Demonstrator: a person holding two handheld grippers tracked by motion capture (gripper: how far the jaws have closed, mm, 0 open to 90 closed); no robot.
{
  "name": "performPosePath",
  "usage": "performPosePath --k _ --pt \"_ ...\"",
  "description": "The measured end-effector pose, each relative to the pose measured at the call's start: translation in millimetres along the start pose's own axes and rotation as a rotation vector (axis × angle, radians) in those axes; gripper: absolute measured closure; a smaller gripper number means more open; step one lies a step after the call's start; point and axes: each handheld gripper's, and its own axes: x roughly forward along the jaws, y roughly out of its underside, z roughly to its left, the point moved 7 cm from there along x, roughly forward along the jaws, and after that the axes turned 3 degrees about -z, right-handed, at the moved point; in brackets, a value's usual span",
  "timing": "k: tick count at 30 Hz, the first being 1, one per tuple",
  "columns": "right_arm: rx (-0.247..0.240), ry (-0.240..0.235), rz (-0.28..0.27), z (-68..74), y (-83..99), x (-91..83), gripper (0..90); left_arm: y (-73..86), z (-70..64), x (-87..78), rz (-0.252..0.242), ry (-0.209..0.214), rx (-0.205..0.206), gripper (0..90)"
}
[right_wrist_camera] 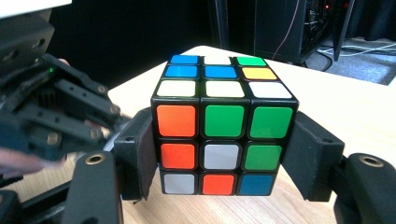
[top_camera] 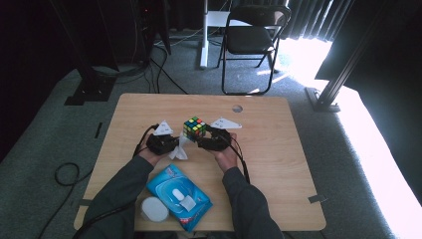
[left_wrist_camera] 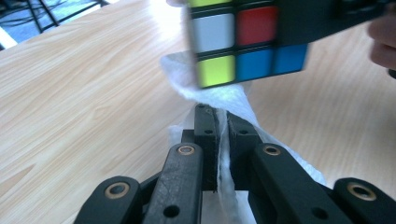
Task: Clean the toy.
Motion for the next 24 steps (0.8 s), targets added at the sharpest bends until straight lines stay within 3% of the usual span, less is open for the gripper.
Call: performPosePath --k 6,10,24 --pt "0.0 0.016 0.014 -5.3 5.5 -2.1 34.4 2.9 12.8 -8.8 -0.013 -0.036 -0.037 85.6" --pt "-0.026 0.03 0.031 -6.4 8.9 -3.4 34.4 4.0 18.1 -13.4 -0.015 -0.056 -0.043 85.6" --pt "-0.046 0.06 0.062 -13.2 18.7 -5.0 34.4 14.3 26.7 -19.4 0.001 -0.08 -0.065 85.6"
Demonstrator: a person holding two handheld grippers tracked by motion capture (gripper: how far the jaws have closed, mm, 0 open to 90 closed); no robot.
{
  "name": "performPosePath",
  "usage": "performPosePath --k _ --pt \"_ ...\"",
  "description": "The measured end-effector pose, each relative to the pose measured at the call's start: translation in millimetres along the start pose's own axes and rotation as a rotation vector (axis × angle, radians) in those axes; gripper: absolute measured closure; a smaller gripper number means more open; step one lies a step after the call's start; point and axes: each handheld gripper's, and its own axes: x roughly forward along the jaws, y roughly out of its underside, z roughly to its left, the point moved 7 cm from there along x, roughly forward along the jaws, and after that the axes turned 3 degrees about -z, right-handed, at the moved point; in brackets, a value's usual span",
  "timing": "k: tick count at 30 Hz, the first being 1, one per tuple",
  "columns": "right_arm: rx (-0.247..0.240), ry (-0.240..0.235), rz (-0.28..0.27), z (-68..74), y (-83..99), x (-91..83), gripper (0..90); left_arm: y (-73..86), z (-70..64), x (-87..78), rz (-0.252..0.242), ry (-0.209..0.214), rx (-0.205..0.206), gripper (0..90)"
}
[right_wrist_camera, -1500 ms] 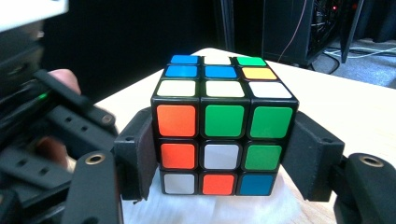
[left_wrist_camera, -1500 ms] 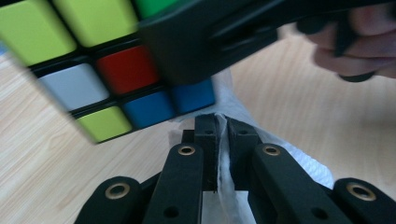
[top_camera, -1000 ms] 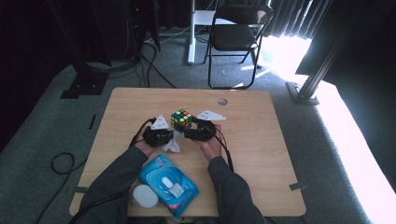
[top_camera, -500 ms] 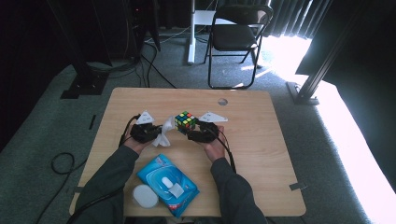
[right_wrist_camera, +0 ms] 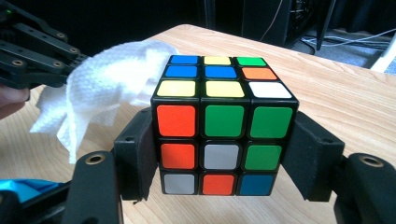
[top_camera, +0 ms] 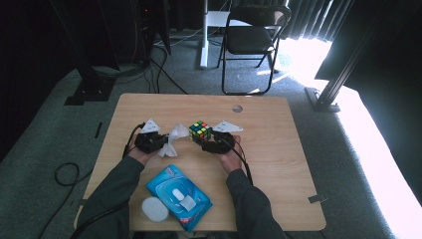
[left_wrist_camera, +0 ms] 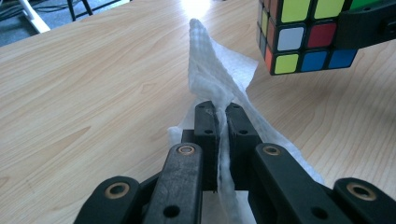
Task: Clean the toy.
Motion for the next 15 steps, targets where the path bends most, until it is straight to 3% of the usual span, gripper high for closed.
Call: performPosePath --k 15 --pt "-0.005 0.011 0.016 -5.0 8.1 -1.5 34.4 -2.8 4.3 -11.4 -0.018 -0.011 -0.005 85.6"
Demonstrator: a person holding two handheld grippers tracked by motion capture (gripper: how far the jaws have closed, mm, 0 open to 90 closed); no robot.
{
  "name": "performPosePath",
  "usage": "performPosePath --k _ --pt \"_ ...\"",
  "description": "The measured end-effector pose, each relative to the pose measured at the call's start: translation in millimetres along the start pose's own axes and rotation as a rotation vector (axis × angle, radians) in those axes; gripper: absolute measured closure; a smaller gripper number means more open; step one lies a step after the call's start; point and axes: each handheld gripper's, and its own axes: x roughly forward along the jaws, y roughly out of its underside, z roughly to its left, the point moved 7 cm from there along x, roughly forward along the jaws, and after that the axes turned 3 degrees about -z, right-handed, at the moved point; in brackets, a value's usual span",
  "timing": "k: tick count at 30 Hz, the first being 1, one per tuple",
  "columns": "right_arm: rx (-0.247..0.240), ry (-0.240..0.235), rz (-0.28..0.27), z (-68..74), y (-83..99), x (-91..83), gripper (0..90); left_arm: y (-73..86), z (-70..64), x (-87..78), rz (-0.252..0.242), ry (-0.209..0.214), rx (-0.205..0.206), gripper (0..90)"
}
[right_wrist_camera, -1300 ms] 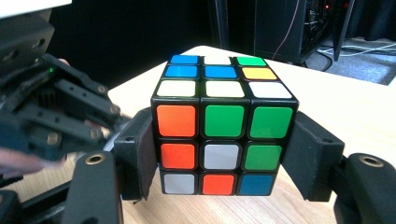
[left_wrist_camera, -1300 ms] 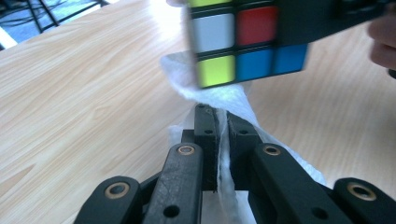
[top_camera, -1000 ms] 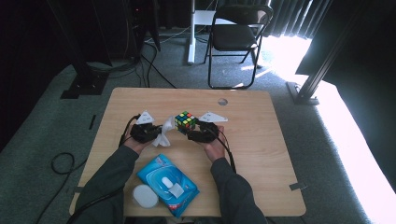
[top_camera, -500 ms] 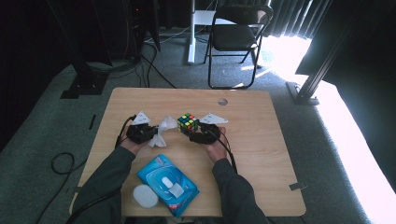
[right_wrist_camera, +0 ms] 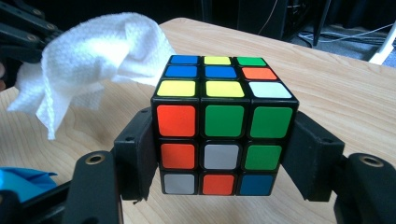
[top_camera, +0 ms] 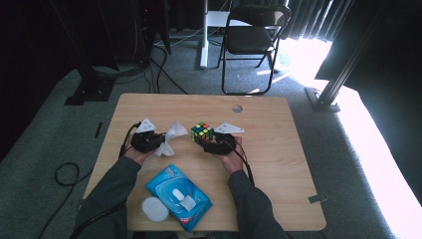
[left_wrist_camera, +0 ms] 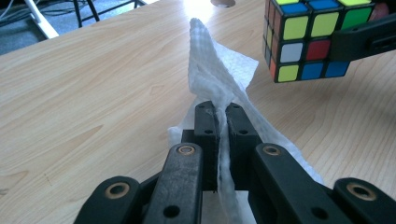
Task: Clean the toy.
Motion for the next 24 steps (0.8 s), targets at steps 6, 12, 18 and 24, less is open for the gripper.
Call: performPosePath --k 6,12,18,24 --pt "0.004 0.009 0.005 -2.6 3.2 0.6 34.4 -1.7 1.7 -4.1 -0.01 -0.002 -0.003 85.5" --pt "0.0 0.015 0.012 -3.1 5.0 2.3 34.4 -0.9 4.7 -7.8 -0.016 -0.012 -0.008 85.6" --pt "-0.005 0.021 0.024 -3.6 9.4 4.7 34.4 2.6 8.3 -11.5 -0.022 -0.02 -0.022 85.5" --pt "-0.003 0.023 0.033 -3.1 12.7 7.7 34.4 9.0 12.7 -13.4 -0.02 -0.03 -0.037 85.5"
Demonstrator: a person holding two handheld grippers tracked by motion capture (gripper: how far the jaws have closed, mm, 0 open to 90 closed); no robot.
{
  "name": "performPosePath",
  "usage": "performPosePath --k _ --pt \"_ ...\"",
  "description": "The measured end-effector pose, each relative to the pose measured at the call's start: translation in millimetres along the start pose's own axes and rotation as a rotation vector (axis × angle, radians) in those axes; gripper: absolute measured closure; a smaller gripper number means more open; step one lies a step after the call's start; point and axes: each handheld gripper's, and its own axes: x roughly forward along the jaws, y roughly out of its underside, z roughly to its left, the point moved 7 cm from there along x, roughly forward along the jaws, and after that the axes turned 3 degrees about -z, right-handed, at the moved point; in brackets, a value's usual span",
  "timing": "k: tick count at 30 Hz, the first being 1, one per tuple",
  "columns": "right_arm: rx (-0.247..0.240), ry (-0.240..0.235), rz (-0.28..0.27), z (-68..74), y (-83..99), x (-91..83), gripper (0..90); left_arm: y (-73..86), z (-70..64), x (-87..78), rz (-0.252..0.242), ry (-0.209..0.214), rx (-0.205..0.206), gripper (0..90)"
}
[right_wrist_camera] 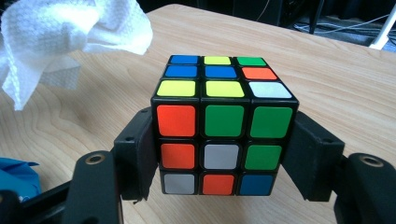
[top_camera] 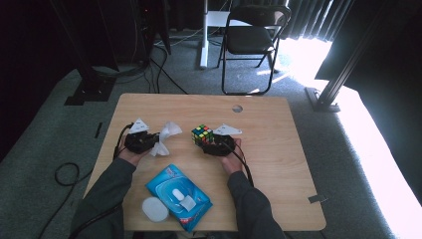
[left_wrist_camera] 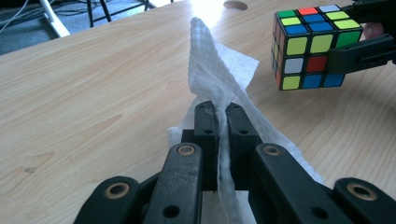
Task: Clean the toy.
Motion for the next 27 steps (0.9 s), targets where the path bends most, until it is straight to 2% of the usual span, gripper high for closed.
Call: performPosePath --k 13,27 --pt "0.001 0.01 0.041 1.5 13.0 10.0 34.4 13.6 8.3 -1.2 0.021 -0.023 -0.02 85.3" --pt "-0.008 0.026 0.066 1.9 19.8 16.5 34.4 18.7 12.4 1.4 0.027 -0.042 -0.032 84.8"
